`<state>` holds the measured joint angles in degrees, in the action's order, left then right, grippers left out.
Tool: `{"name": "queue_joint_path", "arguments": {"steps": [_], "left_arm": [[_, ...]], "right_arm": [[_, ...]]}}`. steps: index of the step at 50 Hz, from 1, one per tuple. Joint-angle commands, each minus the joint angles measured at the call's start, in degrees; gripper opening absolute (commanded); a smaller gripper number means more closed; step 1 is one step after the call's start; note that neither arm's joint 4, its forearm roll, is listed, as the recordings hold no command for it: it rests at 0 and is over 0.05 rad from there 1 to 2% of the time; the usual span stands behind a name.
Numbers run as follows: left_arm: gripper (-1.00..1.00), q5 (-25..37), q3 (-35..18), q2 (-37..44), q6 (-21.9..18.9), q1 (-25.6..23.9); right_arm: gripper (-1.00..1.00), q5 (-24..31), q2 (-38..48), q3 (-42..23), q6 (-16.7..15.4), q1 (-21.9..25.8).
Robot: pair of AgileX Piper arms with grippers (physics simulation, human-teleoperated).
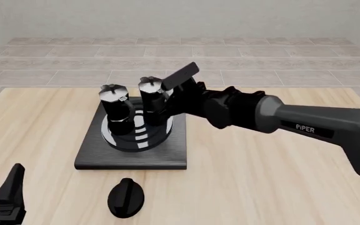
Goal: Put both moka pots on the stove.
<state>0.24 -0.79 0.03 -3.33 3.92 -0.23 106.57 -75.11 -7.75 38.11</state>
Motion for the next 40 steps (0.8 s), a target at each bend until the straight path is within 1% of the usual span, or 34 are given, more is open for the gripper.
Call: {"name": "queue_joint_path", "arguments": {"steps": [1,3,10,18,21,23,24,25,26,27,29,30,32,34,36,37,39,40], "left_arm": [[1.00,0.25,-0.18,0.00,-0.20,-0.05],[1.00,0.20,-0.14,0.00,-0.25,-0.07],[1.00,0.33,-0.28,0.01,-0.39,-0.10],[1.00,0.10,-0.16,0.00,-0.49,0.01],[1.00,0.22,-0.28,0.00,-0.47,0.05],[1.00,0.05,-0.12,0.00,-0.47,0.03],[1.00,0.04,-0.13,0.00,-0.45,0.03],[1.00,0.04,-0.13,0.00,-0.45,0.03],[1.00,-0.07,-0.01,-0.01,-0.48,0.01],[1.00,-0.08,-0.01,-0.01,-0.48,0.01],[1.00,-0.03,-0.05,0.00,-0.54,-0.12],[1.00,0.14,-0.21,0.00,-0.55,-0.15],[1.00,0.10,-0.22,-0.01,-0.59,-0.23],[1.00,-0.18,0.05,0.00,-0.58,-0.22],[1.00,-0.11,-0.04,0.00,-0.55,-0.18],[1.00,0.05,-0.22,0.00,-0.56,-0.18],[1.00,-0.55,0.36,0.00,-0.56,-0.20],[1.00,-0.55,0.36,0.00,-0.56,-0.20]], "right_arm": [[1.00,2.62,-4.93,1.95,-1.00,1.15],[1.00,2.87,-5.50,2.21,-0.96,1.19],[1.00,4.46,-11.41,5.25,-0.91,1.87],[1.00,4.21,-18.17,9.84,-0.56,2.22],[1.00,3.27,-21.27,12.20,0.04,1.89],[1.00,1.91,-24.26,14.42,-0.24,1.04],[1.00,1.74,-25.19,15.13,0.38,0.88],[1.00,1.74,-25.20,15.14,0.38,0.88],[1.00,0.78,-28.03,17.35,0.60,1.16],[1.00,0.76,-28.06,17.39,0.60,1.16],[1.00,-0.29,-31.63,20.25,2.47,1.99],[1.00,-0.72,-32.81,21.16,2.49,2.20],[1.00,-1.50,-35.03,22.96,3.58,1.95],[1.00,-1.78,-35.61,23.66,3.31,1.78],[1.00,-2.98,-37.72,25.72,5.52,1.88],[1.00,-3.62,-38.33,26.63,5.14,1.79],[1.00,-5.45,-40.22,28.98,5.45,1.79],[1.00,-5.46,-40.23,28.99,5.45,1.79]]}}
